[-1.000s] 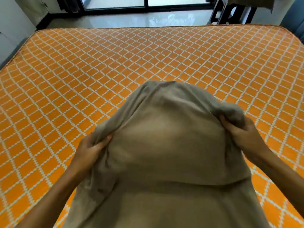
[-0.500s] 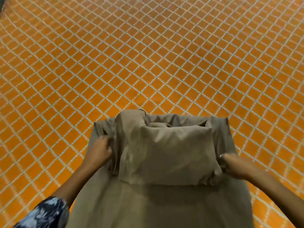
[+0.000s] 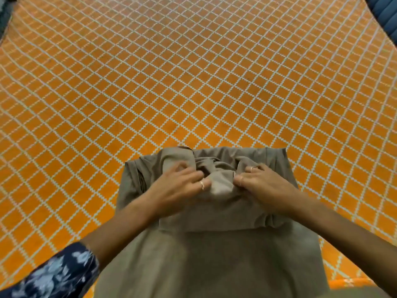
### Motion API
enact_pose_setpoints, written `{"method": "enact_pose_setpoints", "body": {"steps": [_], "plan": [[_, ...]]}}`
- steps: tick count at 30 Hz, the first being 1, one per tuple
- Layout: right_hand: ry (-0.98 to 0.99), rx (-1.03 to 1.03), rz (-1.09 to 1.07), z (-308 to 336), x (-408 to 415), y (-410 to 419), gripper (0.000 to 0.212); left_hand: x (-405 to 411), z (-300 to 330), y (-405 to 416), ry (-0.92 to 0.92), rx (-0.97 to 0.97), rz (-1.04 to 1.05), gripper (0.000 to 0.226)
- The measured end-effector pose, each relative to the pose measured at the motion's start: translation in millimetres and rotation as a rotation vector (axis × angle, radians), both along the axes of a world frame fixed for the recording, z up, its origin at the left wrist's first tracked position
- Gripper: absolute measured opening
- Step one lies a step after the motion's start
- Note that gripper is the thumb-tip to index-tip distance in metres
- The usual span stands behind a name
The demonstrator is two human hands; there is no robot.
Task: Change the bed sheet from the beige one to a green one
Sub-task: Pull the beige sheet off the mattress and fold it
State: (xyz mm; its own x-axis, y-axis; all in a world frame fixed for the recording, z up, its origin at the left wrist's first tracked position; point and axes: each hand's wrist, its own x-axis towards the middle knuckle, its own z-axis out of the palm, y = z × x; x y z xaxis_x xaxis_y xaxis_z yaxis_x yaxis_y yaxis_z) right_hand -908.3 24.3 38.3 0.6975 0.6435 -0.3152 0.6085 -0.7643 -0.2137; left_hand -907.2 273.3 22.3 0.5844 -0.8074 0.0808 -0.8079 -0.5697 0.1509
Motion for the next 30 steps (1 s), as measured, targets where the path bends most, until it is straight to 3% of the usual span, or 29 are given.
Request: {"method": "enact_pose_setpoints", "body": {"steps": [2,4,7,10,13,14,18,21,25,27,30], "plan": [[-0.271,0.13,0.145,20.1,-37.0,-5.3,0.014,-40.4,11.8,5.0,-0.082,-0.08,-0.083,0.014],[-0.354,0.224,0.251,31.0,-75.8,-9.0,0.025,-85.3,16.0,10.1,-0.033,-0.119,-0.092,0.013],[-0.195,0.211,0.371,24.1,-121.6,-5.8,0.035,-141.0,5.9,11.0,0.275,0.052,0.062,0.03],[0.099,-0.025,0.327,4.5,-131.0,1.7,0.02,-166.1,8.0,1.7,0.702,0.299,0.364,0.073],[0.31,-0.336,0.146,-10.8,-120.9,8.9,0.043,-168.7,-18.0,4.6,0.97,0.515,0.648,0.063],[0.335,-0.404,0.08,-14.7,-119.7,12.1,0.048,-165.6,-25.3,4.4,1.044,0.462,0.754,0.06],[0.269,-0.411,-0.247,-26.7,-125.4,27.9,0.053,-149.2,-40.6,-2.5,1.087,-0.062,1.12,0.063],[0.239,-0.401,-0.423,-35.8,-131.1,38.0,0.068,-135.7,-50.2,-8.6,1.109,-0.033,1.113,0.074],[0.235,-0.309,-0.655,-48.5,-132.2,55.2,0.072,-126.2,-68.8,-11.4,1.057,0.025,1.038,0.027],[0.275,-0.167,-0.816,-57.3,-127.8,61.3,0.066,-128.3,-68.6,-10.8,1.004,-0.052,0.969,0.023],[0.281,0.055,-0.899,-68.8,-119.1,59.7,0.034,-135.8,-45.1,-4.8,0.928,-0.282,0.89,0.031]]}}
